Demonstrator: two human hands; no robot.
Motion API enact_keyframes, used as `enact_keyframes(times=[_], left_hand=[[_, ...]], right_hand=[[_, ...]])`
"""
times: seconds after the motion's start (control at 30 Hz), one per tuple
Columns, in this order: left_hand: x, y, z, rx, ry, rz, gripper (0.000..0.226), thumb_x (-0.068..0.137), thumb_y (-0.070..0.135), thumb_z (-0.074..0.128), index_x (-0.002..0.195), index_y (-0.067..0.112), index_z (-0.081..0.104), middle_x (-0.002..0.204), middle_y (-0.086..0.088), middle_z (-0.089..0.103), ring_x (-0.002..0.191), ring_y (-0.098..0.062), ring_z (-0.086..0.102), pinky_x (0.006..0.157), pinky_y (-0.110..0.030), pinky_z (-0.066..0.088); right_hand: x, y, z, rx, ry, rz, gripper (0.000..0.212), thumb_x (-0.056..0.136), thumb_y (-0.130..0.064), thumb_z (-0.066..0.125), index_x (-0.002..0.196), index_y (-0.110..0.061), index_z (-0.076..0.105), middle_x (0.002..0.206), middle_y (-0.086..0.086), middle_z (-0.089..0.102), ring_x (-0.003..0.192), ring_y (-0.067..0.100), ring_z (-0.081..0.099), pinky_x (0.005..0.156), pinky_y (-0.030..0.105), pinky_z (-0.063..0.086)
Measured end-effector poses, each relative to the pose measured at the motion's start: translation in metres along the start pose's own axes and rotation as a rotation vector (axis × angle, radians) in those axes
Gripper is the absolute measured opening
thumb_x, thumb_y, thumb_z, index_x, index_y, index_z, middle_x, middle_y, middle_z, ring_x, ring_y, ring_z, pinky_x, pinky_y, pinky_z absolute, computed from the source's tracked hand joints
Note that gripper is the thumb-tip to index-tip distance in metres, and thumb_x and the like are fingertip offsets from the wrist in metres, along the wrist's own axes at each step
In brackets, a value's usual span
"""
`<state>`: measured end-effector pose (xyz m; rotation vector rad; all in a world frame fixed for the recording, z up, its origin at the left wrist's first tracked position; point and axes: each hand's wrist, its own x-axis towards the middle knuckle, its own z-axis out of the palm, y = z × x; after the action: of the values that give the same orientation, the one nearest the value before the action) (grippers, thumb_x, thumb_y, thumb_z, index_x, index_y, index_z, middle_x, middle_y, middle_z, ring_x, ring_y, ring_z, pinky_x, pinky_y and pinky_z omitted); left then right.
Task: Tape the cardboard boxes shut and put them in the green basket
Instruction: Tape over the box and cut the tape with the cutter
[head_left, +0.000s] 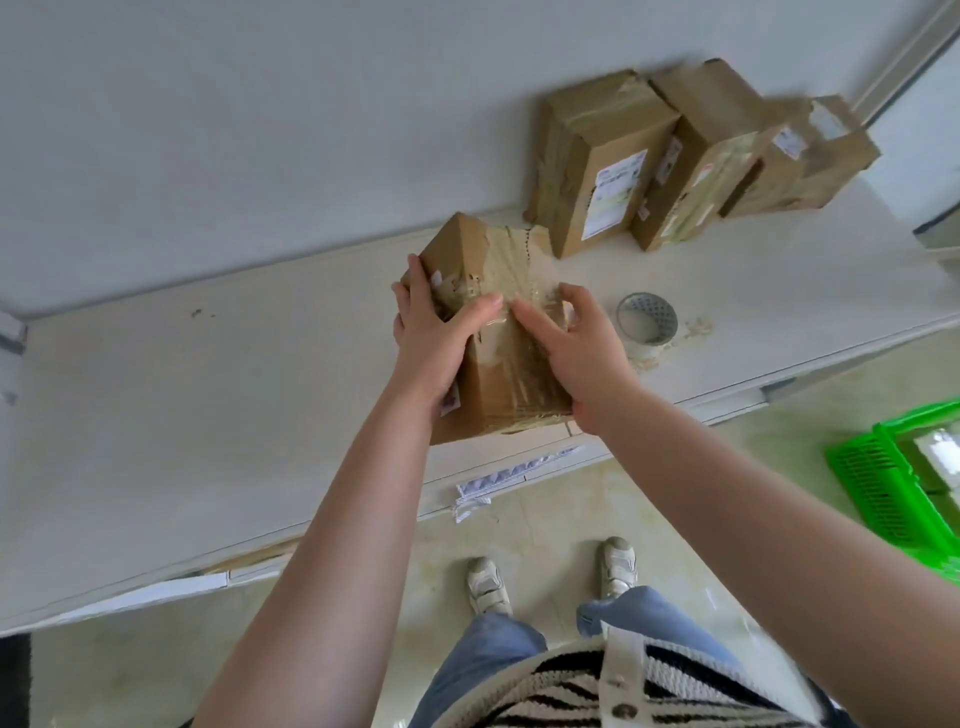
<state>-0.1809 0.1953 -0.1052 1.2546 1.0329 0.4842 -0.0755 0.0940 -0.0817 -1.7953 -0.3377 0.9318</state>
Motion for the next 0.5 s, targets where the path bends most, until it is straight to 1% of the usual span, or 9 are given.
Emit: enact_keyframes(times=[0.07,0.13,0.23,0.27,0.33,0.37,0.4,0.43,0.5], left_hand=[[0.0,0.004,0.025,-0.017,-0.041,0.008,0.121,0.053,0.062,0.074,0.153,0.046,0.008,0.161,0.011,0.019,0.144,-0.021,0.03,0.112,-0.053,0.034],[-0.001,0.008,0.051,-0.037,-0.095,0.026,0.114,0.055,0.058,0.076,0.152,0.046,0.017,0.158,0.006,0.029,0.141,-0.023,0.037,0.112,-0.052,0.035],[-0.002,0.016,0.099,-0.06,-0.209,0.046,0.1,0.06,0.049,0.078,0.148,0.038,0.032,0.148,-0.002,0.044,0.132,-0.026,0.05,0.107,-0.052,0.042],[-0.003,0.019,0.118,-0.064,-0.251,0.037,0.096,0.062,0.047,0.078,0.147,0.034,0.035,0.145,-0.004,0.048,0.128,-0.027,0.053,0.104,-0.052,0.044],[-0.009,0.025,0.161,-0.068,-0.32,0.003,0.086,0.066,0.041,0.077,0.142,0.026,0.042,0.136,-0.006,0.058,0.119,-0.028,0.06,0.1,-0.055,0.048],[-0.012,0.026,0.184,-0.085,-0.354,-0.019,0.077,0.068,0.037,0.076,0.138,0.022,0.047,0.129,-0.008,0.063,0.114,-0.028,0.064,0.097,-0.057,0.05],[-0.015,0.028,0.208,-0.108,-0.387,-0.036,0.068,0.07,0.033,0.074,0.132,0.018,0.051,0.123,-0.011,0.066,0.108,-0.03,0.067,0.095,-0.058,0.05],[-0.017,0.029,0.233,-0.124,-0.427,-0.049,0.064,0.071,0.03,0.073,0.13,0.015,0.053,0.12,-0.014,0.068,0.106,-0.032,0.067,0.094,-0.059,0.051],[-0.022,0.028,0.279,-0.167,-0.536,-0.103,0.066,0.072,0.03,0.072,0.132,0.01,0.051,0.123,-0.02,0.064,0.111,-0.038,0.064,0.094,-0.057,0.051]], right_hand=[[0.0,0.001,-0.026,0.065,0.022,0.013,0.058,0.082,-0.048,0.073,0.131,-0.031,0.048,0.113,0.005,0.066,0.095,0.022,0.069,0.08,0.045,0.06],[0.0,0.004,-0.059,0.12,0.029,0.04,0.058,0.082,-0.047,0.074,0.132,-0.029,0.05,0.11,0.004,0.069,0.093,0.021,0.071,0.081,0.045,0.06],[-0.003,0.013,-0.114,0.205,0.037,0.076,0.059,0.079,-0.046,0.075,0.13,-0.022,0.057,0.113,0.002,0.07,0.099,0.019,0.07,0.089,0.041,0.057],[-0.004,0.017,-0.134,0.241,0.042,0.08,0.056,0.08,-0.045,0.074,0.128,-0.02,0.059,0.114,0.003,0.071,0.099,0.02,0.07,0.089,0.039,0.056],[-0.006,0.025,-0.174,0.323,0.064,0.085,0.041,0.083,-0.04,0.072,0.118,-0.02,0.065,0.109,0.006,0.073,0.093,0.019,0.072,0.08,0.035,0.059],[-0.006,0.029,-0.195,0.356,0.081,0.097,0.038,0.084,-0.039,0.072,0.116,-0.02,0.065,0.106,0.006,0.074,0.09,0.02,0.072,0.075,0.033,0.059],[-0.006,0.033,-0.217,0.385,0.097,0.114,0.038,0.085,-0.039,0.072,0.117,-0.019,0.064,0.105,0.006,0.074,0.089,0.021,0.073,0.073,0.034,0.059],[-0.005,0.037,-0.239,0.413,0.104,0.133,0.042,0.084,-0.039,0.073,0.119,-0.019,0.062,0.106,0.007,0.074,0.09,0.023,0.073,0.073,0.036,0.059],[-0.002,0.045,-0.285,0.471,0.105,0.161,0.049,0.082,-0.045,0.073,0.122,-0.02,0.06,0.114,0.006,0.072,0.097,0.023,0.072,0.079,0.038,0.058]])
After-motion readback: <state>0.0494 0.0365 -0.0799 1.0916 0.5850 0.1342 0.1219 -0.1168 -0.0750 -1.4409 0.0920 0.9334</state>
